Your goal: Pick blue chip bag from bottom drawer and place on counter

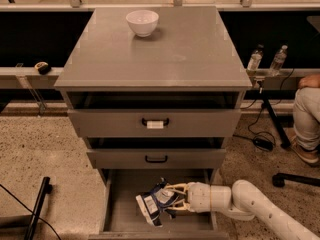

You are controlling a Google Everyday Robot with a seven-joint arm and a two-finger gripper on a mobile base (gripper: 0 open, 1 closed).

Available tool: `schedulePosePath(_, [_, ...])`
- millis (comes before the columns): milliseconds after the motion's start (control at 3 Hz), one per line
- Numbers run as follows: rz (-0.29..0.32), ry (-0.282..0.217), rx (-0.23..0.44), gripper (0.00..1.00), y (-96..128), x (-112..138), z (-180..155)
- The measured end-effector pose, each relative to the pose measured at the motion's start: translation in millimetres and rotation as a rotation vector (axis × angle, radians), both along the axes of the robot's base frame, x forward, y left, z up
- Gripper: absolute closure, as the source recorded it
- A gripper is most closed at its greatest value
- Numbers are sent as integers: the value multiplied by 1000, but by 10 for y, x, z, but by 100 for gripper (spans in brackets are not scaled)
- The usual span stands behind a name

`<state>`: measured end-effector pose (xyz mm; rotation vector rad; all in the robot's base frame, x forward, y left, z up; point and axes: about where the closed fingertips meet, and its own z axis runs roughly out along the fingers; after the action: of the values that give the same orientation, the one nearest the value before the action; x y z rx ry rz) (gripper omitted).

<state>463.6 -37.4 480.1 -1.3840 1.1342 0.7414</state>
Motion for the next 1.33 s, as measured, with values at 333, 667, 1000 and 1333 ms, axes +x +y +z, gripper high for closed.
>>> schedulePosePath(333, [131,-109,18,100,265,-188,581])
schedulePosePath(667, [265,-198,32,100,565,-451,1133])
schedulePosePath(1000, [327,-276,-37,100,782,-623,1647])
schedulePosePath(1333, [279,-348,-149,100,875,-503,2310])
